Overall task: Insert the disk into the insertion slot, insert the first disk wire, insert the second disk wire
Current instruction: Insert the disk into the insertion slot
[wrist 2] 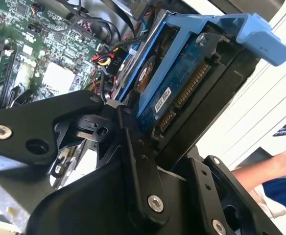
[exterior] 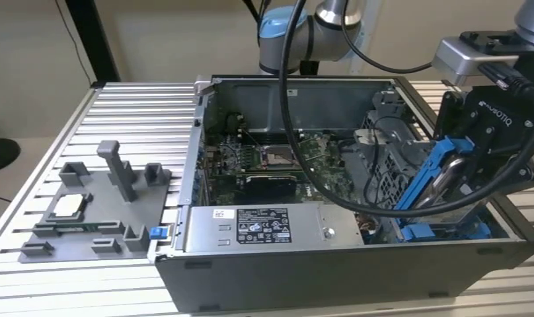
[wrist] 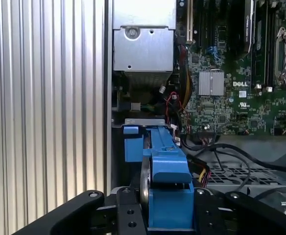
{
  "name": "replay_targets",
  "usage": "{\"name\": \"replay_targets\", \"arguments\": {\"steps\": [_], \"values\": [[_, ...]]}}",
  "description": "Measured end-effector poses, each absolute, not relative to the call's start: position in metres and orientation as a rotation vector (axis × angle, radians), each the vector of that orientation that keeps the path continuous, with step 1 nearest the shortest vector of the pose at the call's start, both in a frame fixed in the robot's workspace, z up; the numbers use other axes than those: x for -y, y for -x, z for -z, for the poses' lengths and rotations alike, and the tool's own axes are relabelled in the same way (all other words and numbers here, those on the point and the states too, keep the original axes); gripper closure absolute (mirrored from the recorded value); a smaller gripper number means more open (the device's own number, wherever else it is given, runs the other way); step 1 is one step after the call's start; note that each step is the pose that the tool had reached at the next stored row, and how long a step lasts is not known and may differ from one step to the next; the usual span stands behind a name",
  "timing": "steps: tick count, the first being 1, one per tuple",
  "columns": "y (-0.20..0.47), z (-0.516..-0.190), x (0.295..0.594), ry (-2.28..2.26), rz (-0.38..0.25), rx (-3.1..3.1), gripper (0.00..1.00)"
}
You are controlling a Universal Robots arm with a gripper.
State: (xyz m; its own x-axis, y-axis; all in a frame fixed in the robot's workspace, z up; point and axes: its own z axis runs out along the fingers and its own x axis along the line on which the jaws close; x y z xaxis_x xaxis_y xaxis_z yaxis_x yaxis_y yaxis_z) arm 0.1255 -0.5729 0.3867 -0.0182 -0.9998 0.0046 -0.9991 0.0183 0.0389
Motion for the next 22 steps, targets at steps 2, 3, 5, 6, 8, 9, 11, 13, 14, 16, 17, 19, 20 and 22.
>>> {"name": "replay_targets", "arguments": {"steps": [2,3,5,6,8,9,11,13,14,16,17,19,20,22], "values": [[-0.1255,-0.3865,0.5730,-2.178,0.041,2.218,1.00],[-0.1256,-0.3866,0.5730,-2.178,0.042,2.218,1.00],[-0.1255,-0.3866,0.5729,-2.178,0.042,2.218,0.00],[-0.1255,-0.3865,0.5729,-2.178,0.042,2.218,0.00],[-0.1255,-0.3865,0.5730,-2.178,0.042,2.218,0.00],[-0.1255,-0.3865,0.5730,-2.178,0.042,2.218,0.00],[-0.1256,-0.3862,0.5729,-2.178,0.043,2.218,0.00],[-0.1258,-0.3860,0.5724,-2.178,0.043,2.218,0.00],[-0.1260,-0.3861,0.5721,-2.178,0.042,2.218,0.00],[-0.1264,-0.3858,0.5714,-2.178,0.043,2.218,0.00],[-0.1267,-0.3858,0.5710,-2.178,0.042,2.218,0.00],[-0.1277,-0.3856,0.5698,-2.178,0.042,2.218,0.00],[-0.1284,-0.3855,0.5687,-2.178,0.042,2.218,0.00],[-0.1304,-0.3853,0.5665,-2.178,0.042,2.218,0.00]]}}
